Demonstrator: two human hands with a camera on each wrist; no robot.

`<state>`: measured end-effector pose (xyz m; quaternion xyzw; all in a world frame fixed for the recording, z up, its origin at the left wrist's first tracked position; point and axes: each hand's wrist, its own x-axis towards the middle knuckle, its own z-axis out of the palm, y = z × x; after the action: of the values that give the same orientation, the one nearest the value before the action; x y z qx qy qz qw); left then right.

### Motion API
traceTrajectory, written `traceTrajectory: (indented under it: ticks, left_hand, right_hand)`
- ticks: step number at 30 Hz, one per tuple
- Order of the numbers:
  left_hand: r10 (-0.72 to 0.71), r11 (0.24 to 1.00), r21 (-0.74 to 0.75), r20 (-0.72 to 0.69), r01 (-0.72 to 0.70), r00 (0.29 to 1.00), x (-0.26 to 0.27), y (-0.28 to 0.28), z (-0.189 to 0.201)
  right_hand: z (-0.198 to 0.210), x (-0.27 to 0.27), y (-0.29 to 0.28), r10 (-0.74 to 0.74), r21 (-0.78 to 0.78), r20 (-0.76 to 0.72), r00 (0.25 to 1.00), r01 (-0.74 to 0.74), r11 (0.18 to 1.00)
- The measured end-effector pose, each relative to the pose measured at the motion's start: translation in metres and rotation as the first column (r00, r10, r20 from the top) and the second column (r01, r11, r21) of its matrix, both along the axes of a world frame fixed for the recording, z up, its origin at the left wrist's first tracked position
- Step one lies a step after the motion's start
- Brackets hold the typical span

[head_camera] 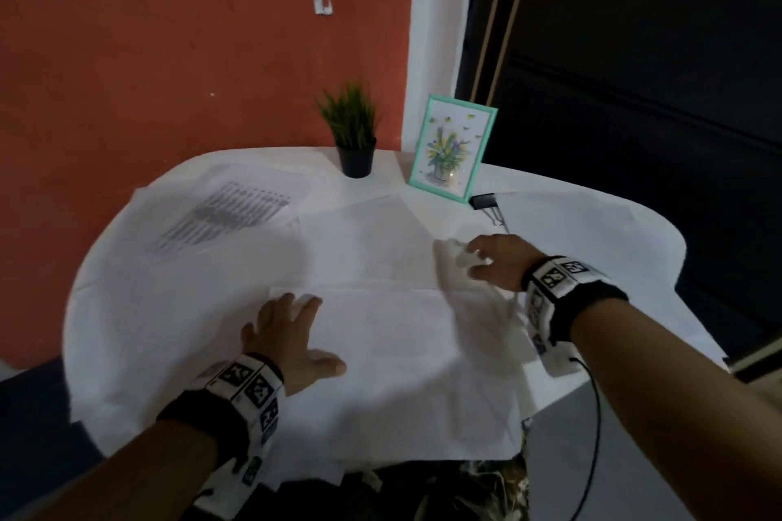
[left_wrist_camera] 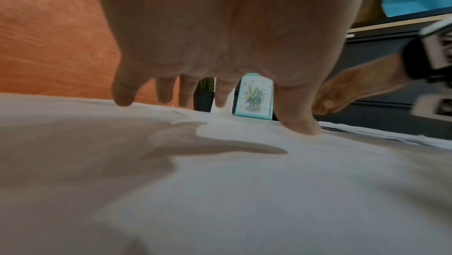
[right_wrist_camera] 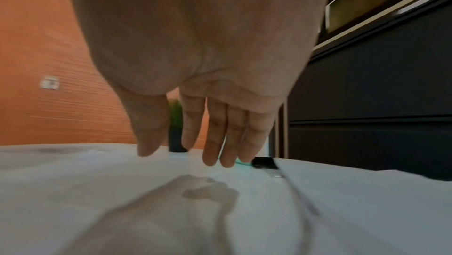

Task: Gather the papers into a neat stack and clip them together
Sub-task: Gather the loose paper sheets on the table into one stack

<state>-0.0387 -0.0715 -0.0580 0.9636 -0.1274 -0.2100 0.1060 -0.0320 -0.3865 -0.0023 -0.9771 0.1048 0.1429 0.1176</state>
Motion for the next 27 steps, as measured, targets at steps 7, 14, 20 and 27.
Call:
traceTrajectory:
  ticks: [7,14,20,27]
  left_hand:
    - [-0.075,0.990,0.107,-0.120,0.088,0.990,-0.041,0.057,-0.003]
    - [0.207,0.978,0.033,0.042,-0.208,0.978,-0.018,0.076,-0.004]
    - [0.284,0.957,0.039,0.047,-0.286,0.958,-0.016,0.081,-0.008]
    - [0.301,0.950,0.059,0.074,-0.306,0.951,-0.002,0.077,-0.002]
  right_hand:
    - [-0.032,0.028,0.100,0.245,0.010,-0.083,0.966,-0.245,0.969]
    - [-0.047,0.006,0.103,0.152,-0.132,-0.149,0.977,-0.172,0.976]
    - [-0.045,-0.007,0.096,0.032,0.014,-0.109,0.994,-0.030,0.999]
    - [-0.037,-0.018,0.040,-0.444,-0.070,-0.002,0.896,0.443,0.894]
